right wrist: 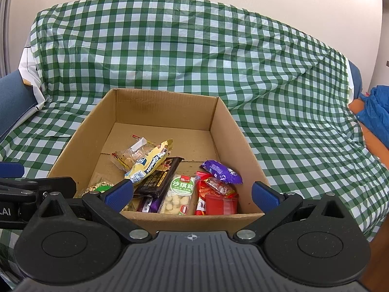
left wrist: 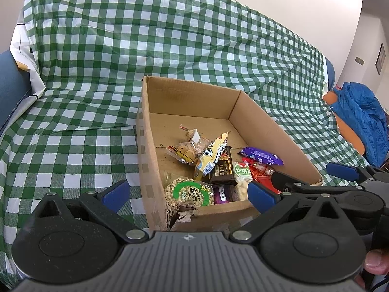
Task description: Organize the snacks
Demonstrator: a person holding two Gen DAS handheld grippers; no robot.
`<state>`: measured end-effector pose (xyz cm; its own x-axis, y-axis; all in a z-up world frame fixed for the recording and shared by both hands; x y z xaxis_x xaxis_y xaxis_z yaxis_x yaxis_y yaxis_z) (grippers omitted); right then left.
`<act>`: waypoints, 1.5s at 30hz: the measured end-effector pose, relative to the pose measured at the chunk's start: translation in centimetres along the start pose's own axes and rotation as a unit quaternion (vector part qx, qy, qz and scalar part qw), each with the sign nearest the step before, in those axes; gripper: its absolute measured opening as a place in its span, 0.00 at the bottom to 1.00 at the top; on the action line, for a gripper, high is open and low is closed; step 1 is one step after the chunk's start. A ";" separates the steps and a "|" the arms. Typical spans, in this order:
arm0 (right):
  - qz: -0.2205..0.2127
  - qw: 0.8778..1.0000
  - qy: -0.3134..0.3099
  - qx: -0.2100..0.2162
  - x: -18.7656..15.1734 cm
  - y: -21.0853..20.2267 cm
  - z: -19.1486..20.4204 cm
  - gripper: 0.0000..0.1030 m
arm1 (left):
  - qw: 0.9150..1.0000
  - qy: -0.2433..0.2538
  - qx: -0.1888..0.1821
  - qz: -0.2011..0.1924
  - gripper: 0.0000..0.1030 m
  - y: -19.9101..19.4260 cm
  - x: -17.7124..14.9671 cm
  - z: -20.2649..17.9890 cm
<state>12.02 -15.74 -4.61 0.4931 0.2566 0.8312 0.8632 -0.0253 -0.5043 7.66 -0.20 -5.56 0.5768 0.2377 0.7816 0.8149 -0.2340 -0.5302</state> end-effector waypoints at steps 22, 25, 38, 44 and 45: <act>0.001 1.000 -0.001 0.000 -0.3 0.2 0.0 0.99 | 1.000 -0.005 -0.004 0.002 1.00 0.1 -0.1 0.0; 0.001 1.000 -0.001 0.000 -0.3 0.2 0.0 0.99 | 1.000 -0.004 -0.005 0.002 1.00 0.1 -0.2 0.0; 0.006 1.000 -0.002 0.001 -0.8 0.8 0.2 0.99 | 1.000 -0.006 -0.008 0.003 1.00 0.3 -0.5 -0.4; 0.010 1.000 -0.001 0.002 -0.9 0.9 0.1 0.99 | 1.000 -0.008 -0.010 0.003 1.00 0.3 -0.4 -0.3; 0.010 1.000 -0.001 0.002 -0.8 0.9 0.1 0.99 | 1.000 -0.008 -0.009 0.003 1.00 0.3 -0.3 -0.1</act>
<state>12.40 -15.85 -5.78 0.5094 0.2585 0.8208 0.8531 -0.0271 -0.5210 7.72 -0.45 -5.92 0.5828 0.2510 0.7728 0.8102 -0.2531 -0.5288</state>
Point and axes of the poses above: each gripper's, at about its wrist camera, not at the fingertips, and y roughly the way its jaws point, z to its left, x to its top, the point moved 10 cm from there along y, roughly the way its jaws point, and after that the axes turned 13 degrees about -x, right-handed, at the moved point
